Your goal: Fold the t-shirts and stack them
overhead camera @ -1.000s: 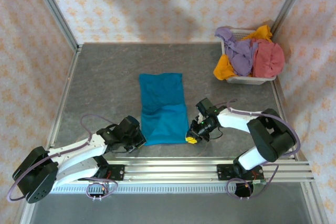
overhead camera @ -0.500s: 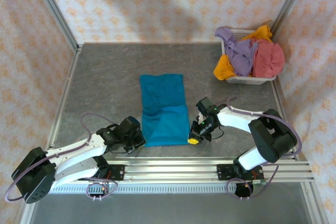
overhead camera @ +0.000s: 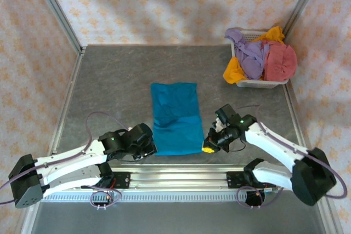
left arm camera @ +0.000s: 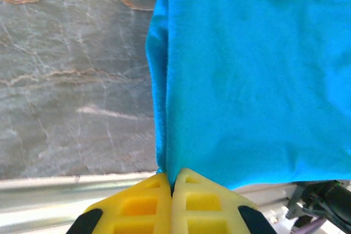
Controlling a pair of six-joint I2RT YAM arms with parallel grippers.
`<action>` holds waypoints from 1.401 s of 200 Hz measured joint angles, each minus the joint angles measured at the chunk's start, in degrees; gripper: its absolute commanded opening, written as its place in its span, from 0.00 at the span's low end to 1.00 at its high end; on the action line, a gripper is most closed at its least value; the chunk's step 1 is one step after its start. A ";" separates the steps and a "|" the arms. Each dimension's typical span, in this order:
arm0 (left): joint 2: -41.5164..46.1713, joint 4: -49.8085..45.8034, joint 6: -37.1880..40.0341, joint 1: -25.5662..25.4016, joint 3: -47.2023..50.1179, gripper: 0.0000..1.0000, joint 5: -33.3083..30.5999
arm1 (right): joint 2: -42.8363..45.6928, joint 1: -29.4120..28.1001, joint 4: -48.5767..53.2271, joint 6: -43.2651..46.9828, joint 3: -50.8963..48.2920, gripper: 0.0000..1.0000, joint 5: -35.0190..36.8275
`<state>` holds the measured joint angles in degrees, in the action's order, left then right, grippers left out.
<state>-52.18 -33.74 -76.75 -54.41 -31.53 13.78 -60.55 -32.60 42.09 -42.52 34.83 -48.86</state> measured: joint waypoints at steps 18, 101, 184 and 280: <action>0.70 -2.62 -0.61 -1.53 -3.87 0.00 -1.51 | 4.22 0.00 3.04 -1.33 0.59 0.00 0.11; -3.48 -7.19 1.90 -1.49 -18.80 0.00 -8.68 | 2.14 0.02 10.16 -2.82 17.42 0.00 5.18; -11.85 -5.51 12.48 14.71 -22.58 0.00 -5.09 | -7.69 5.42 5.73 -0.98 23.45 0.00 9.07; -27.17 -3.56 23.39 25.05 -34.18 0.00 4.26 | -17.14 8.79 2.67 0.94 30.91 0.00 11.58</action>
<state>-79.35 -37.30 -53.36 -29.36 -65.71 18.04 -77.69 -23.81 44.75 -41.58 65.73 -37.28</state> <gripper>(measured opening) 0.051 0.042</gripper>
